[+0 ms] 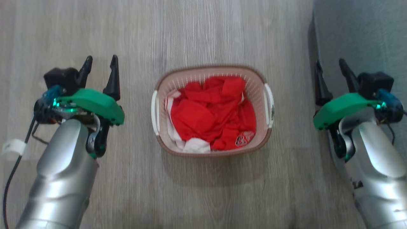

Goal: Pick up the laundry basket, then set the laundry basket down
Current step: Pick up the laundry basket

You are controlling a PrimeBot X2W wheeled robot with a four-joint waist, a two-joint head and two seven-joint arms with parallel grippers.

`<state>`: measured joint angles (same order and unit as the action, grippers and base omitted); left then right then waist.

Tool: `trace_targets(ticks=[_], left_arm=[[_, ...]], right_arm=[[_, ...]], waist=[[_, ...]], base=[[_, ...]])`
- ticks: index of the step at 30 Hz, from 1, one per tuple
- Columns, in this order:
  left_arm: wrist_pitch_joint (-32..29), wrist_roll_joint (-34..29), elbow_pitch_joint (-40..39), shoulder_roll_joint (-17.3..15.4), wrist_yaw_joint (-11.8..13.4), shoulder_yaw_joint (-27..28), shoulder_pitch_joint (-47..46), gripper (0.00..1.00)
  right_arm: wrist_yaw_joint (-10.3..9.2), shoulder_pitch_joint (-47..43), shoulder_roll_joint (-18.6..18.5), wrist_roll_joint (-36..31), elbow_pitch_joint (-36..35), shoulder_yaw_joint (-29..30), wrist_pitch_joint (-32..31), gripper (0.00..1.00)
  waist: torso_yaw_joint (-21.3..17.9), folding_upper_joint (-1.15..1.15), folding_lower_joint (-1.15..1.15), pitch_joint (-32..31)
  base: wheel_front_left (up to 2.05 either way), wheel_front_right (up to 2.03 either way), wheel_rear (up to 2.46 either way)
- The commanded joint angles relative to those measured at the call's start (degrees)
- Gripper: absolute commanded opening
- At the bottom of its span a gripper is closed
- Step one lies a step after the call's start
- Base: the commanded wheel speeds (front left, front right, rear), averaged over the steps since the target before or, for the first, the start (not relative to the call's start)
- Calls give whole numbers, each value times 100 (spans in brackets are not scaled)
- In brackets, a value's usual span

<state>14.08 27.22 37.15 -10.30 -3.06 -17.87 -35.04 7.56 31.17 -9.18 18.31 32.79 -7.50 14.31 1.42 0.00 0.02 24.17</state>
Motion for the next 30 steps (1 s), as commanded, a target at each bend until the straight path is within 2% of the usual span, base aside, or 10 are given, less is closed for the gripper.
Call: trace_targets(ticks=[1,15,24,30], left_arm=[[67,-68,-45,-148,-25,166,-246,100],[90,-215,957,123,-369,10,-1022,100],[91,-222,1170,270,-436,-154,-1176,100],[91,-11,1168,257,-441,-537,-1181,100]], right_arm=[[-8,117,65,-64,-97,-90,69,100],[-8,737,200,-202,571,-286,69,100],[-8,988,311,-226,894,-429,69,100],[-8,1149,398,-215,1056,-525,69,100]], waist=[[-7,0,-2,337],[25,0,-2,1406],[6,0,-2,1815],[-52,0,-2,2060]], base=[[0,0,0],[0,0,0],[0,0,0],[0,0,0]])
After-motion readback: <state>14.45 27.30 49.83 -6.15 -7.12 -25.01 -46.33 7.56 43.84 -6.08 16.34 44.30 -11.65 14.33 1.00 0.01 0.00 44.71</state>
